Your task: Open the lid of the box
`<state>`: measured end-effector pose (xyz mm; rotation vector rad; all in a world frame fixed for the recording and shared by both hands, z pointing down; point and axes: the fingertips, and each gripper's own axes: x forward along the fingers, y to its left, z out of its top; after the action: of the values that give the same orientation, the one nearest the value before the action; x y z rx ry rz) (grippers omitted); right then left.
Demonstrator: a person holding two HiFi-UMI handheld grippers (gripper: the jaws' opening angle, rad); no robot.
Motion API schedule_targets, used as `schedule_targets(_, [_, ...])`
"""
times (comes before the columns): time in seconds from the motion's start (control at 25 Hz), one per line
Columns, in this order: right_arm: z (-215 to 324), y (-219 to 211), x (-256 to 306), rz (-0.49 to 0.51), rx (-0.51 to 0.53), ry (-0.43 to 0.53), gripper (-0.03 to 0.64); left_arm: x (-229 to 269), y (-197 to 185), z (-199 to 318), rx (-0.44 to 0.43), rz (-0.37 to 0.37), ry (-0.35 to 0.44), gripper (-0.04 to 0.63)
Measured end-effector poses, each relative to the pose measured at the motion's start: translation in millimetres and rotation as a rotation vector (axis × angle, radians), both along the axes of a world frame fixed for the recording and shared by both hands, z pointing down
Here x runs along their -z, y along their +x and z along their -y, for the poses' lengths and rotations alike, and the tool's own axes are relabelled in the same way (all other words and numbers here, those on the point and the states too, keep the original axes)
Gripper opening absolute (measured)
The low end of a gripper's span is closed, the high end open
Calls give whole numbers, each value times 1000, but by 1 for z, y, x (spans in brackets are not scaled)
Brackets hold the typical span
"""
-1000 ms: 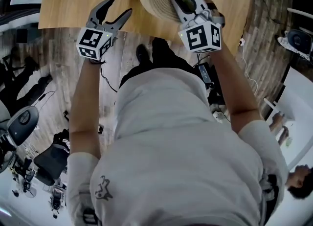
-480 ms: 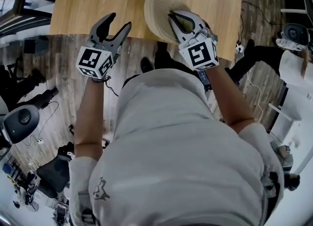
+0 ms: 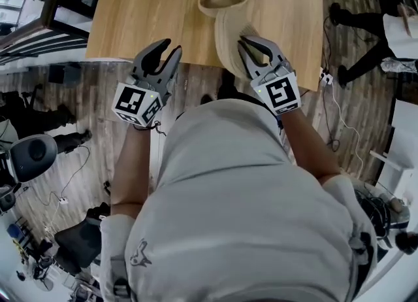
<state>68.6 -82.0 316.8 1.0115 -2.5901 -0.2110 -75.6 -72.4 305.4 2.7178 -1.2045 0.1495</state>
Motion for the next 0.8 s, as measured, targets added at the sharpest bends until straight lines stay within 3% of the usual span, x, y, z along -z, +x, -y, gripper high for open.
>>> schedule_targets(0.36, [-28, 11, 26, 123, -35, 19, 34, 26, 8, -31, 15, -36, 46, 43])
schedule_targets(0.48, [-33, 8, 27, 123, -44, 6, 34, 29, 2, -36, 13, -42, 45, 11])
schedule_targets(0.8, [-33, -4, 31, 101, -46, 9, 34, 33, -3, -33, -30, -39, 50, 6])
